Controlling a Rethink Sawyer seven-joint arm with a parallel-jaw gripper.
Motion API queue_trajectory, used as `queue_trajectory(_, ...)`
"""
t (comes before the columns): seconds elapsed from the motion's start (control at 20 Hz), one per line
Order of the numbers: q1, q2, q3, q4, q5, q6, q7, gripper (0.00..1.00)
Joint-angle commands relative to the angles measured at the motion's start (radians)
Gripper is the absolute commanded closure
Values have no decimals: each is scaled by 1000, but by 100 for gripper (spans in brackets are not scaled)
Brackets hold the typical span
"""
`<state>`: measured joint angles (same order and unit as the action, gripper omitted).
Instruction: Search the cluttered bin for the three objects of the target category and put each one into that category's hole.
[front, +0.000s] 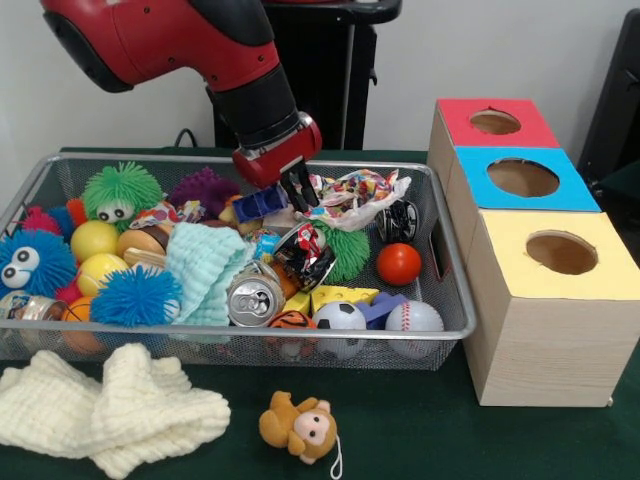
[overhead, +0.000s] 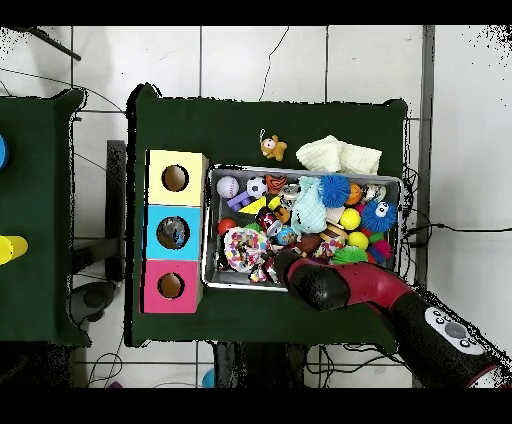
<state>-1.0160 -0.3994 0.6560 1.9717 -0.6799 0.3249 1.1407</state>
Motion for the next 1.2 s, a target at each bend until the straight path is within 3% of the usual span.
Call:
queue_trajectory(0.05,-37,26,-10,-35,-70,237,-205,100)
queue_trajectory(0.35,-33,-32,87,-27,-24,202,-141,100)
queue_trajectory(0.85,19,-101,101,-50,-14,198,-66,100)
queue_trajectory(1.2,11,-123,90,-81,-34,241,-127,100)
